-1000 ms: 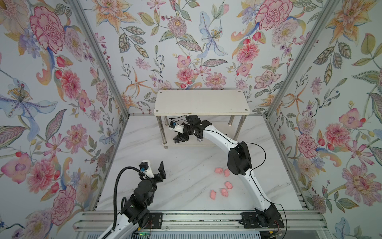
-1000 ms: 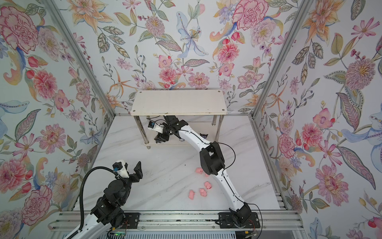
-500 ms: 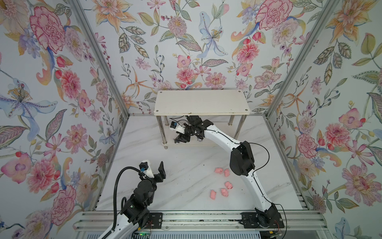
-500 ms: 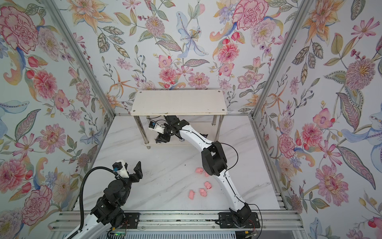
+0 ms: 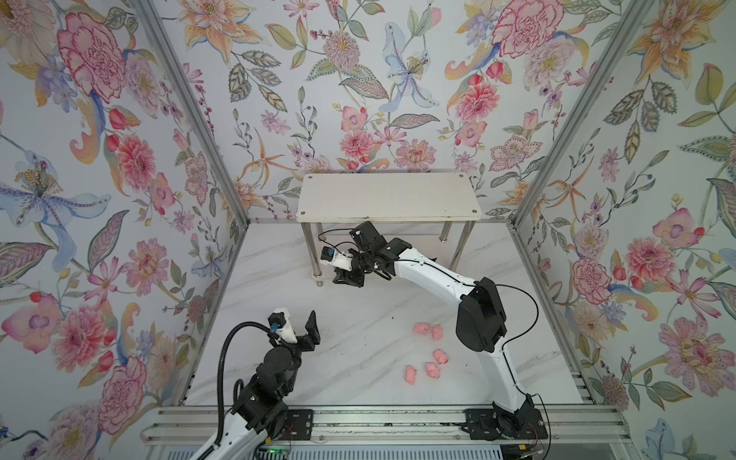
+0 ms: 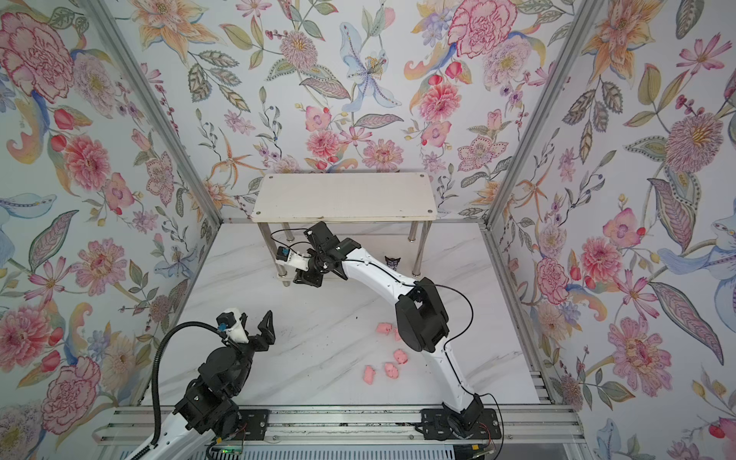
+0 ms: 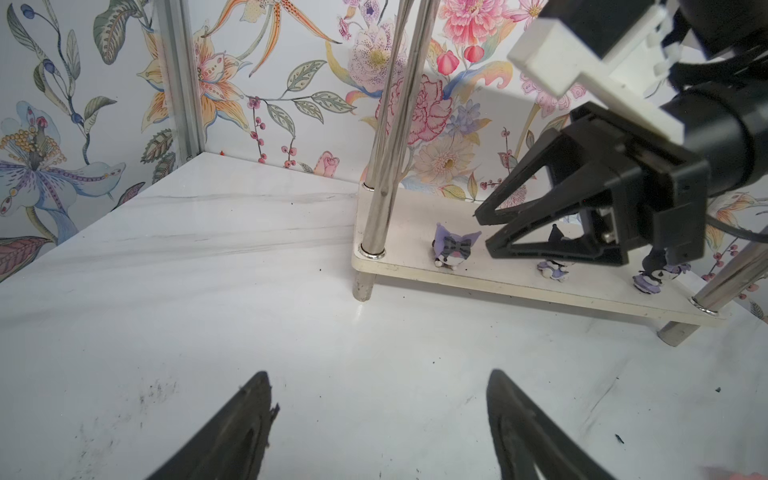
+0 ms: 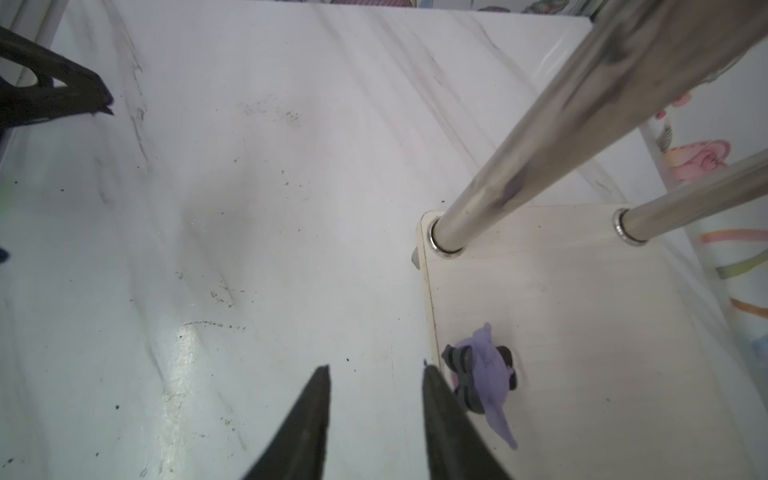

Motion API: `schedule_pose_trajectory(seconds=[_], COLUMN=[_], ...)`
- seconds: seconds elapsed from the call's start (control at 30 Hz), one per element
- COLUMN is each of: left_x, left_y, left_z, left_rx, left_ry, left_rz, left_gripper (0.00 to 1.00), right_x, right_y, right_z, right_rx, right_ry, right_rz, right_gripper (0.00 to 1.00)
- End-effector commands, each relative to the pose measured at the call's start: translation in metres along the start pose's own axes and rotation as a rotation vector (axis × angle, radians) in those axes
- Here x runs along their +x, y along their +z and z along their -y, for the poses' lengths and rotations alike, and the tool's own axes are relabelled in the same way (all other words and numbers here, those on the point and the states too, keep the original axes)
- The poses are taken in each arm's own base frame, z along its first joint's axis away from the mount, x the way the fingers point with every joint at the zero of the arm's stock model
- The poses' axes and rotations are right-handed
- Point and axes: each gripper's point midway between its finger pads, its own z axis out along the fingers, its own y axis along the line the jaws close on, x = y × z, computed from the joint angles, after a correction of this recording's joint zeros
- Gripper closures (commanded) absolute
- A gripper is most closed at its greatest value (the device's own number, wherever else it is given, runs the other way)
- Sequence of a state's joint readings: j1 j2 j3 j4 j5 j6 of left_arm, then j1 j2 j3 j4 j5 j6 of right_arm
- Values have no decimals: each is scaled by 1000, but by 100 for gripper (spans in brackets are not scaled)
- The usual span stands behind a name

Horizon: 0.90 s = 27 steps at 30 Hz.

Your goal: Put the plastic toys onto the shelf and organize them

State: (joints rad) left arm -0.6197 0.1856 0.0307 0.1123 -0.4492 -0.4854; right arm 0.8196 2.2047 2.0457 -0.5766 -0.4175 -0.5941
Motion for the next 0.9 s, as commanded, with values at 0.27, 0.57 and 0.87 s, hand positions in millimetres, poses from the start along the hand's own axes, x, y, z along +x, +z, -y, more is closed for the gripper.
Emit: schedule_pose_trajectory(seconds=[0.27,0.57,0.87], left_x=[6,6,6], left_y=[-1,0,0], left_z=[-6,-5,-5], left_rx=[-12,-10,-8], left_ry=[4,9,11], left_rz=[-1,-4,-4], left_gripper=[18,18,18], right_x=[15,39,48], right_y=[16,40,51], right_z=[6,18,33], right_rx=[62,123,183], right_ry=[49,84,109], right_rz=[-60,-115,-129], right_gripper=[100,100,100])
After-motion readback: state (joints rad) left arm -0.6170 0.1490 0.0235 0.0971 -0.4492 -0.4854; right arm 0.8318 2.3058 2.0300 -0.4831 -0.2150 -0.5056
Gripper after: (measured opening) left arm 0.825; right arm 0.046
